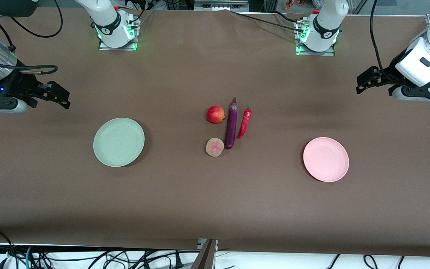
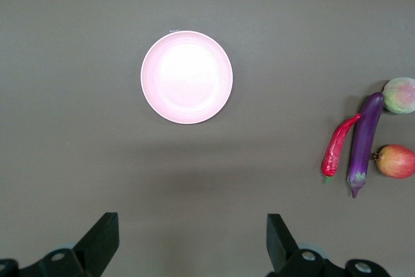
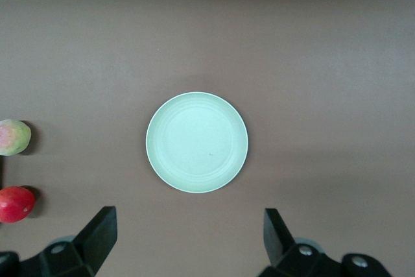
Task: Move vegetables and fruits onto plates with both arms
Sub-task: 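Raise the left gripper and move it toward the produce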
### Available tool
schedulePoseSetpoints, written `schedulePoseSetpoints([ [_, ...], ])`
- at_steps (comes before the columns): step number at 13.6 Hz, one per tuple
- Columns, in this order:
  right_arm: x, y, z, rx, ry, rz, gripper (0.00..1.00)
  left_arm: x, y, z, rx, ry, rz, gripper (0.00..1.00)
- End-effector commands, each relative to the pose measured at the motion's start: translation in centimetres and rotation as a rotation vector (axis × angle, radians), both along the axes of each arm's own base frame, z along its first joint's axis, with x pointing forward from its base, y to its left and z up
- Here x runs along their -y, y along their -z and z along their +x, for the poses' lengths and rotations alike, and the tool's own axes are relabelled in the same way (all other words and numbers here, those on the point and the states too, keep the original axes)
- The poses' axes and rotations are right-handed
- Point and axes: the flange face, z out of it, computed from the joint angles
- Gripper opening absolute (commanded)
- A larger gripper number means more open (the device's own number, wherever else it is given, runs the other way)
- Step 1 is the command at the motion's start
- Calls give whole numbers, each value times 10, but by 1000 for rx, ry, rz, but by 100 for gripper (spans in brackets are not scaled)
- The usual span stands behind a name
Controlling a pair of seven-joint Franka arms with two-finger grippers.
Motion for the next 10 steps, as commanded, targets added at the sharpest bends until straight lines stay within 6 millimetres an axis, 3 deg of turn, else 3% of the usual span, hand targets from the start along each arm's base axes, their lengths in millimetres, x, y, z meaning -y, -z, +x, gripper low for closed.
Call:
schedulePoseSetpoints([
  [1,-2,-2,0,9,0,-2,100,2,-5,1,-11,8,22,100],
  [3,-2,-3,0,10,0,-2,100,17,-5,-3,-35,27,16,100],
  [5,-2,-4,1,24,-1,-1,100,63,-1,-14,-76,119,32,100],
  [8,-3,-4,1,26,-2,-1,100,96,39,-21,-235,197,51,100],
  [9,-2,-4,1,26,-1,-1,100,100,48,-17,-248,200,49,100],
  [10,-3,-4,1,24,-2,-1,100,102,71,-7,-280,207,37,100],
])
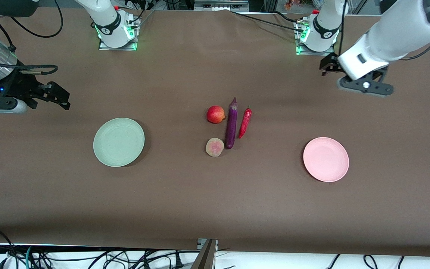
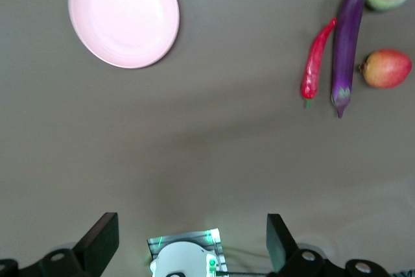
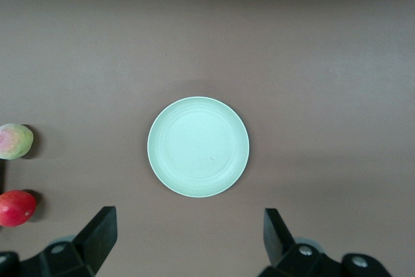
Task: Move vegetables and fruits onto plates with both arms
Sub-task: 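Lower the left gripper over the red chili pepper and grasp it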
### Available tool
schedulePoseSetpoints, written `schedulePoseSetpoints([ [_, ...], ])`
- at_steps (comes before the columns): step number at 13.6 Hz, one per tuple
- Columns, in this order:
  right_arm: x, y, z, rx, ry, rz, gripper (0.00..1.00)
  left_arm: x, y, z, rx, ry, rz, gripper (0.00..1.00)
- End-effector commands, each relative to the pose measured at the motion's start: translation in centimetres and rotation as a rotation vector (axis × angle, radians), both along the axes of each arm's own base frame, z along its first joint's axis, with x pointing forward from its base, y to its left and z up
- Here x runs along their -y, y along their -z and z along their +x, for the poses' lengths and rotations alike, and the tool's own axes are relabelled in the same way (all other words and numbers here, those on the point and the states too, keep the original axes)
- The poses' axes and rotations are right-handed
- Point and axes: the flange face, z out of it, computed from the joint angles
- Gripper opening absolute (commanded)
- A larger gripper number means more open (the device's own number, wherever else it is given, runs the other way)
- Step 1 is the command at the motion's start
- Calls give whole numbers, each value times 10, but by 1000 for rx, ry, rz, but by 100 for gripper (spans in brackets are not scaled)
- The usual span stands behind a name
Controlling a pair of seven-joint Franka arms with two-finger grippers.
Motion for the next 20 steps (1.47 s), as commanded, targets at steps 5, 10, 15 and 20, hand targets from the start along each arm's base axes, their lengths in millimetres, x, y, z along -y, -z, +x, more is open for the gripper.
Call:
schedulePoseSetpoints([
  [5,-5,-5,1,27,-7,-1,100,89,170,39,-177,144,-23,100],
  [10,-3,-2,2,23,-16,-4,100,156,265,8,-195,310,-28,100],
  [15,-3,1,3,18,-21,-14,100,166,342,-30,-56,366,-36,100],
  [20,-5,2,3,13,-27,-13,100,178,356,-32,5,332,-68,100],
])
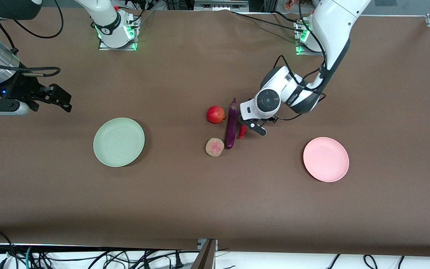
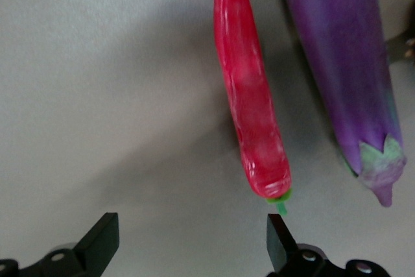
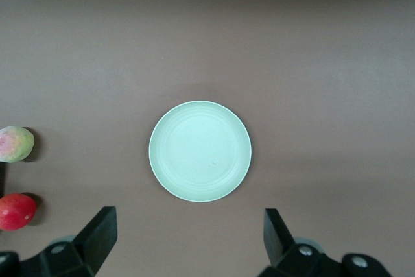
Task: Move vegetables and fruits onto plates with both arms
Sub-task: 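Lower the left gripper over the red chili pepper and grasp it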
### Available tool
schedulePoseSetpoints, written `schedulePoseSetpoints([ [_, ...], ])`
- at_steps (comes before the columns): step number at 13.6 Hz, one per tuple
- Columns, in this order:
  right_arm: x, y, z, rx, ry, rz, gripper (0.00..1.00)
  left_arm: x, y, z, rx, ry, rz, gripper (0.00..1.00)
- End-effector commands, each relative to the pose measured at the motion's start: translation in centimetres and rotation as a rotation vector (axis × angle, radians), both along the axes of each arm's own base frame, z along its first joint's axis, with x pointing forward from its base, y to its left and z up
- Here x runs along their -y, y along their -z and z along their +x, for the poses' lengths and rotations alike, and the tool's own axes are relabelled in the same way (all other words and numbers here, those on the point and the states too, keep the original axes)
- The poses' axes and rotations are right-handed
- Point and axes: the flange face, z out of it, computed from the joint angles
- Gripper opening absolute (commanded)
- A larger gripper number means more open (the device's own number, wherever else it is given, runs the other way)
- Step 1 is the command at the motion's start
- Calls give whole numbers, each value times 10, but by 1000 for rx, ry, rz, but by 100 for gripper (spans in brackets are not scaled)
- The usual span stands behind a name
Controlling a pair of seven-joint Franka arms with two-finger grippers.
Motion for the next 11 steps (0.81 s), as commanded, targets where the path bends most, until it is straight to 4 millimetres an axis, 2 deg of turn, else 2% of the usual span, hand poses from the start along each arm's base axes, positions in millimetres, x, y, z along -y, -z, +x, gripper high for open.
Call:
schedulePoseSetpoints([
  [1,-2,-2,-1,6,-20,-14,100,14,7,-8,30,-25,-20,100],
  [4,-2,-1,-1,-2,-12,-12,100,19,24,-10,38,-31,-39,100],
  [5,-3,1,-1,-11,-8,-5,100,23,26,-10,47,-33,-49,100],
  [6,-3,12,1,-36,-8,-2,100,25,25,-11,52,-38,-49,100],
  [9,-5,14,2,-44,-15,-1,100,27,36,-13,45,-41,-48,98],
  [10,-7,16,7,-25,-18,6,100,30,36,-14,57,-37,-57,89],
  [11,-17,20,10,-19,-43,5,100,30,35,-13,59,-37,-58,62],
])
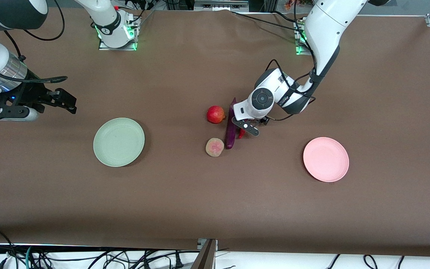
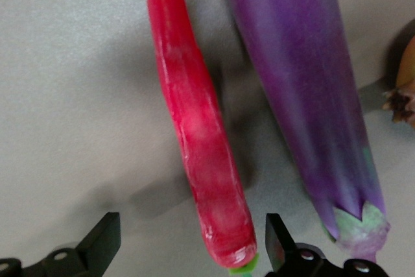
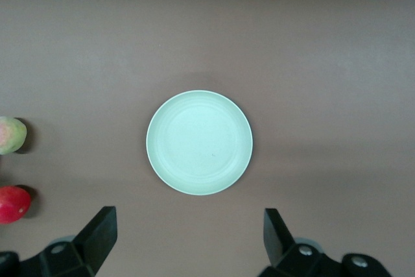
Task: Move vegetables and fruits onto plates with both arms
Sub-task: 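Lower the left gripper over the red chili pepper and grasp it, then carry the chili to the pink plate while the right gripper approaches the apple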
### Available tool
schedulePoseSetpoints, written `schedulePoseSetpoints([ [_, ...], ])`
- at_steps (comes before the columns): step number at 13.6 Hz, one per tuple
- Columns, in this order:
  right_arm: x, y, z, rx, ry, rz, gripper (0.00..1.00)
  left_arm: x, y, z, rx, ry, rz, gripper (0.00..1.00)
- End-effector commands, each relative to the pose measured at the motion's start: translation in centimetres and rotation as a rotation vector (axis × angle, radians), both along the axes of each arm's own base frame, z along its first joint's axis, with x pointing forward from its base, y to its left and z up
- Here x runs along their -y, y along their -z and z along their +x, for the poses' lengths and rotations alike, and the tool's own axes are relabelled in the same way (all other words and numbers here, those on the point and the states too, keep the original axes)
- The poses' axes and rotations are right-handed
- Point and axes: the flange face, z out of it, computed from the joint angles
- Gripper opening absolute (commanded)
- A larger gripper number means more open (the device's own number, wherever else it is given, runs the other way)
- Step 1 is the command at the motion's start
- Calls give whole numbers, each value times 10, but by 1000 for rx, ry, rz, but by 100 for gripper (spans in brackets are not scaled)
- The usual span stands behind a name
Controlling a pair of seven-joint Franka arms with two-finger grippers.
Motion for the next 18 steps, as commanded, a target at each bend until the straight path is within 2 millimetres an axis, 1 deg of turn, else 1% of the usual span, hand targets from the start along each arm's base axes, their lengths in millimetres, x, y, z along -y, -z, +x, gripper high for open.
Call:
schedulePoseSetpoints([
  [1,-21,3,2,8,-44,6,100,4,0,-1,15,-7,-4,25],
  [2,-24,9,0,-16,-53,0,100,3,-4,1,18,-9,-3,5],
  [3,-25,15,1,-35,-59,-5,100,3,-8,2,21,-11,-4,0],
  [4,-27,38,6,-82,-61,-10,100,-1,-9,5,15,-15,3,0],
  [5,-37,74,11,-173,-72,-26,100,-10,-15,10,2,-22,16,0],
  [6,-40,90,10,-230,-69,-32,100,-18,-26,15,-5,-24,31,0],
  [7,-45,95,11,-234,-65,-25,100,-35,-46,26,-4,-47,47,0],
  [9,-94,117,13,-221,-122,-9,100,-86,-93,65,20,-85,49,0],
  [10,-116,134,14,-214,-87,-11,100,-110,-116,82,25,-98,47,0],
  [11,-131,150,18,-207,12,5,100,-131,-134,98,22,-111,52,0],
  [12,-159,156,14,-201,75,53,100,-152,-152,116,24,-131,57,0],
  [13,-185,164,10,-207,128,105,100,-176,-154,127,11,-147,81,0],
  [14,-205,173,7,-218,192,146,100,-212,-147,140,23,-171,124,0],
  [15,-236,180,3,-204,279,199,100,-238,-136,155,30,-180,146,0],
  [16,-269,191,-7,-184,330,214,100,-255,-131,169,35,-170,137,0],
  [17,-307,209,-23,-179,372,214,100,-265,-118,176,18,-145,122,0],
  [18,-339,229,-38,-175,405,213,100,-278,-105,181,5,-152,117,0],
])
